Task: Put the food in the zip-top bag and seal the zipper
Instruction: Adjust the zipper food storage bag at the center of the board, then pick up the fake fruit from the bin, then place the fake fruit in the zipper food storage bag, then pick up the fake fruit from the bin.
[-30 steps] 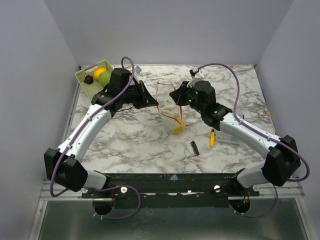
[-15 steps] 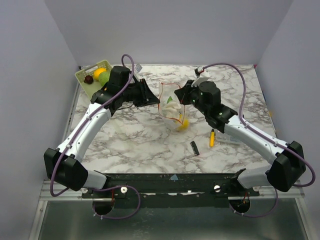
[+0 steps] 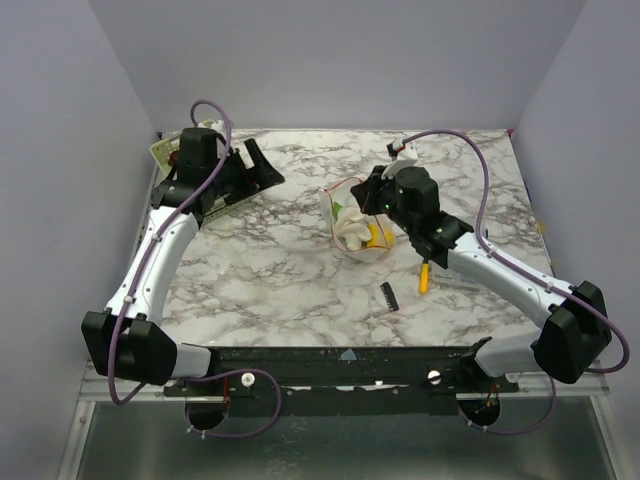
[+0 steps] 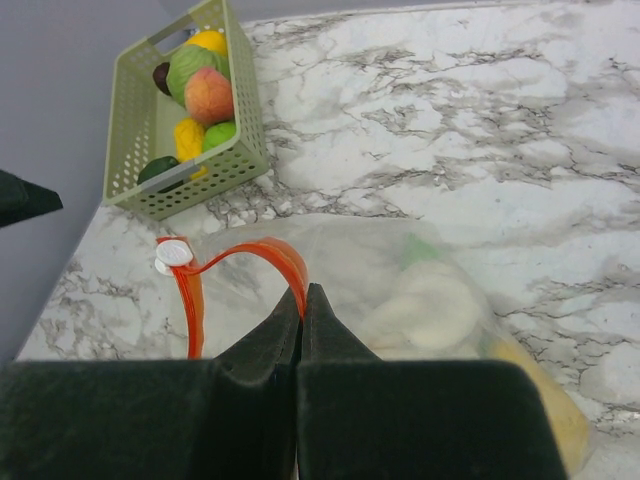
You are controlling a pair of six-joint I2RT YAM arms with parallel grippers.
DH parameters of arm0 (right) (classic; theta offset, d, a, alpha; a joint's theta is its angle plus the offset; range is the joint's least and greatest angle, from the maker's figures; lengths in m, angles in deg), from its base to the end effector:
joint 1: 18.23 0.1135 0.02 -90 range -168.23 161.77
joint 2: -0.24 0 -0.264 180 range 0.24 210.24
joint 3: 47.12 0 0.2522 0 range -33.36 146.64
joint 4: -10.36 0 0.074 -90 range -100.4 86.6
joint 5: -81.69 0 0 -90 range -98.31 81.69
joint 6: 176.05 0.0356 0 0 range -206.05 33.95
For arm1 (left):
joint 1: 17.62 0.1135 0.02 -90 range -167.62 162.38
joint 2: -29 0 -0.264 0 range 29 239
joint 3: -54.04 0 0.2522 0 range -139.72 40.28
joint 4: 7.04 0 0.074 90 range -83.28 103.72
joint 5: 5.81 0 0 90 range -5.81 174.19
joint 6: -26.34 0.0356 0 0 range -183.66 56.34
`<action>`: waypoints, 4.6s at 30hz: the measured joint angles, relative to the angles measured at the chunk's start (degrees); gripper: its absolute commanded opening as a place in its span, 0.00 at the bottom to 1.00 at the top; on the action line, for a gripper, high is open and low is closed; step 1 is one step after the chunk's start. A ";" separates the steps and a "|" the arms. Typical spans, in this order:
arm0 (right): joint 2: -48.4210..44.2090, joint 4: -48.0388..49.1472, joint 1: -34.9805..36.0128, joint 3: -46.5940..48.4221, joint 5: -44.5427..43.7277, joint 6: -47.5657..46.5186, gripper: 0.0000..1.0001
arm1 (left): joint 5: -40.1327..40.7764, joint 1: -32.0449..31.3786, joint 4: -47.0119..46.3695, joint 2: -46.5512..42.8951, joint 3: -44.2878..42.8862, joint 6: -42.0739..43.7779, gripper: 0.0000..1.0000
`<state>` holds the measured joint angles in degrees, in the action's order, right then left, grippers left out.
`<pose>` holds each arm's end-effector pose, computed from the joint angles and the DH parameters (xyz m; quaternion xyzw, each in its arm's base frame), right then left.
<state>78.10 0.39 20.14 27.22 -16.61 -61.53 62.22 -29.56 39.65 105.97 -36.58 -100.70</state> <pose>0.2560 0.1961 0.3306 -0.0500 0.7829 0.2737 0.5565 0.2861 -0.0741 0.3719 -0.0988 0.8620 -0.3465 0.3566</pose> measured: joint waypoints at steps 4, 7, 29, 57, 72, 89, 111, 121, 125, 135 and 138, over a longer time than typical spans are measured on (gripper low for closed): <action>0.00 0.28 0.00 -0.17 0.00 -0.11 0.01 | 4.33 5.62 0.13 0.35 0.00 2.84 0.90; 0.02 0.83 0.00 -0.61 0.00 -0.13 0.01 | 7.34 9.75 0.04 2.51 -0.20 4.81 0.90; 0.02 1.46 0.00 -1.20 0.02 -0.22 0.01 | 10.86 19.89 -6.19 37.53 -19.82 1.31 0.92; 0.02 1.68 0.00 -1.25 0.07 -0.22 0.01 | 1.86 20.13 -10.40 42.14 -20.94 -3.23 0.25; 0.00 1.68 0.00 -1.25 1.49 0.07 0.01 | -1.16 16.68 -9.92 11.85 -2.51 -0.79 0.23; -0.02 1.68 0.00 -1.25 1.55 0.07 0.01 | -10.23 -10.56 -7.54 -12.39 6.49 3.13 0.22; -0.33 1.73 0.00 -1.44 1.51 0.04 0.01 | -9.53 -21.86 -10.56 -0.37 7.50 0.20 0.68; -0.55 2.16 0.00 -2.05 1.49 0.02 0.01 | -8.44 -22.27 -10.45 0.63 6.88 -0.26 0.80; -0.63 2.32 0.00 -2.36 1.46 0.00 0.01 | -7.17 -22.27 -9.68 0.81 5.44 0.63 0.81; -0.63 2.58 0.00 -2.56 1.46 -0.07 0.01 | -0.02 -21.05 -6.43 -0.61 4.07 4.79 0.87; -0.63 2.58 0.00 -2.58 1.46 -0.07 0.01 | 3.67 -16.22 -4.55 -2.99 4.74 5.68 0.88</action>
<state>77.47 2.97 20.14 24.64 -15.14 -61.60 65.89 -45.78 35.10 102.98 -31.84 -95.01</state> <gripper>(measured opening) 0.007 0.868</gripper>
